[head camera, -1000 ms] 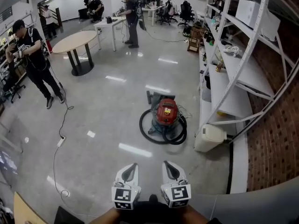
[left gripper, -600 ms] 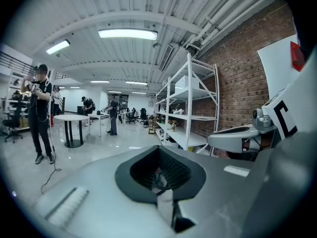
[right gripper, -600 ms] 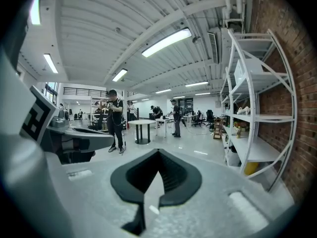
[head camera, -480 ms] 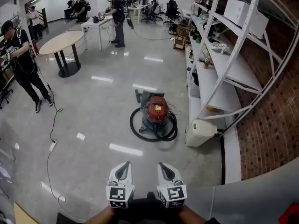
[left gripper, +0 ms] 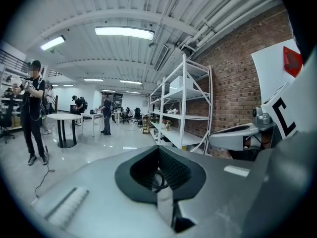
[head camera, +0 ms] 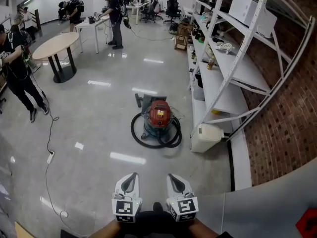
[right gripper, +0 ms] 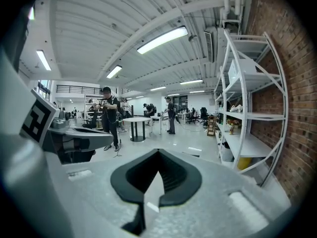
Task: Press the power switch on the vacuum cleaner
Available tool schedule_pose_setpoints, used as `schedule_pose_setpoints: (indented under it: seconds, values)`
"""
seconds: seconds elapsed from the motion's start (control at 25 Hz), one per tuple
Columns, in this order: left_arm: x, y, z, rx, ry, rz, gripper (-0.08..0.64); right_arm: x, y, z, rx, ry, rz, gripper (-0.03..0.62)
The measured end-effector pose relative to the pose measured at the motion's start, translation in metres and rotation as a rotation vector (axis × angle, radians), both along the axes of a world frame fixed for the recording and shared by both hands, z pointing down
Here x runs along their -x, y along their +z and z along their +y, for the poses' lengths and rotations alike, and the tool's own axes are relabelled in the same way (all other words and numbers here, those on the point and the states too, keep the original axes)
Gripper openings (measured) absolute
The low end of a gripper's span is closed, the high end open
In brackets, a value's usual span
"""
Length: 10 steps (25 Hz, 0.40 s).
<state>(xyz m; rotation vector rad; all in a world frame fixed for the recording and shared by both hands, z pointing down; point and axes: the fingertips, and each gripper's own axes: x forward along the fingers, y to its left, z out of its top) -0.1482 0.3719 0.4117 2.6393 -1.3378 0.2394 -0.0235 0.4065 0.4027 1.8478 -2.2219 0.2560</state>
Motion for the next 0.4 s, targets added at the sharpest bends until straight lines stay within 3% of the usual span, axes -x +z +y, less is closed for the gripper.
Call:
schedule_pose_setpoints:
  seconds: [0.4]
  values:
    - [0.0058, 0.0034, -0.0011, 0.005, 0.007, -0.009, 0.015, 0.003, 0.0039, -0.0028, 0.0, 0.003, -0.016, -0.009]
